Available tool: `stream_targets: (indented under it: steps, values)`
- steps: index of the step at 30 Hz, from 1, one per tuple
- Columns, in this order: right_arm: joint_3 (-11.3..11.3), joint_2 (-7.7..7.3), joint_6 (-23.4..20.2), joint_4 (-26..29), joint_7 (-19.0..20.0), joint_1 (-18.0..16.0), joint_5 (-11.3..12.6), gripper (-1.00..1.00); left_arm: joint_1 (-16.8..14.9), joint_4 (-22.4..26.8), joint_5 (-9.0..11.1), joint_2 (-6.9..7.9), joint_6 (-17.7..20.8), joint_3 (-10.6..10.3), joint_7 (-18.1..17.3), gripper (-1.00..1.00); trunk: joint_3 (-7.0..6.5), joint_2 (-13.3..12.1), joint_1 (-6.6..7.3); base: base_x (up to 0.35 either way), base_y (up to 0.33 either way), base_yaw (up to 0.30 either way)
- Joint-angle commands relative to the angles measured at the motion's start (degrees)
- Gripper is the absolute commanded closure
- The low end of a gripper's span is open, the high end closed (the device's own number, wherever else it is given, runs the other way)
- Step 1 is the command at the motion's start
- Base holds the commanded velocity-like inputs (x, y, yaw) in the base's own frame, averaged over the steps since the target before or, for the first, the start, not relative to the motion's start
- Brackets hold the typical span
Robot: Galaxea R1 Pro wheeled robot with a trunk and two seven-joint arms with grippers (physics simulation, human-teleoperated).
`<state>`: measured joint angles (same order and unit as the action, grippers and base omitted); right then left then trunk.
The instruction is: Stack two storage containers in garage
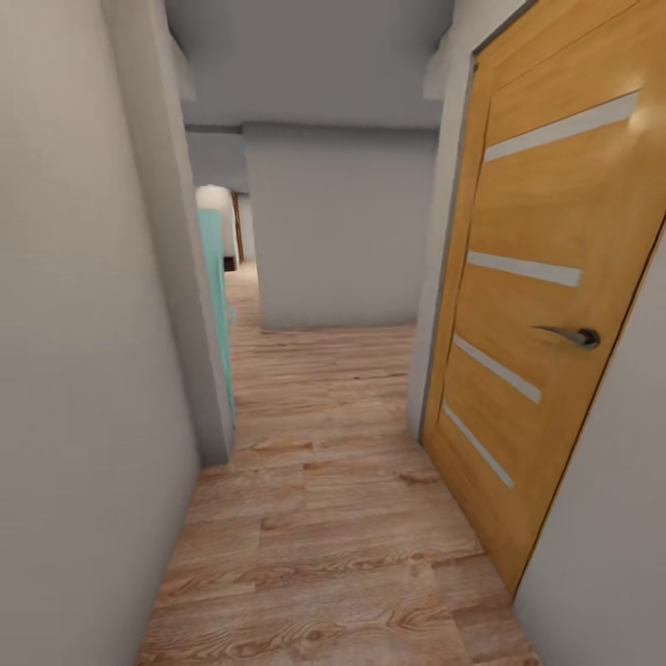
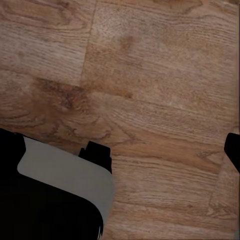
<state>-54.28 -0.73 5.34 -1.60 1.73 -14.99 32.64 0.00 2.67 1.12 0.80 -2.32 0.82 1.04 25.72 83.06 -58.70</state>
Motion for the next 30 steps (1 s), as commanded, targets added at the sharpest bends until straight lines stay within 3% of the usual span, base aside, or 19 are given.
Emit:
stream_targets:
  steps: [1, 14, 30]
  values:
    - [-0.5, 0.03, 0.3, -0.2, 0.2, 0.0, 0.6, -1.0, 0.0, 0.0, 0.1, -0.01, -0.1, 0.1, 0.1, -1.0, 0.05, 0.0, -0.03, 0.322, 0.0, 0.051]
    - [-0.4, 0.03, 0.4, -0.2, 0.2, 0.0, 0.6, -1.0, 0.0, 0.0, 0.1, -0.01, -0.1, 0.1, 0.1, -1.0, 0.05, 0.0, -0.03, 0.322, -0.004, 0.009]
    - [-0.4, 0.03, 0.3, -0.2, 0.2, 0.0, 0.6, -1.0, 0.0, 0.0, 0.1, -0.01, -0.1, 0.1, 0.1, -1.0, 0.05, 0.0, -0.03, 0.322, -0.087, 0.0]
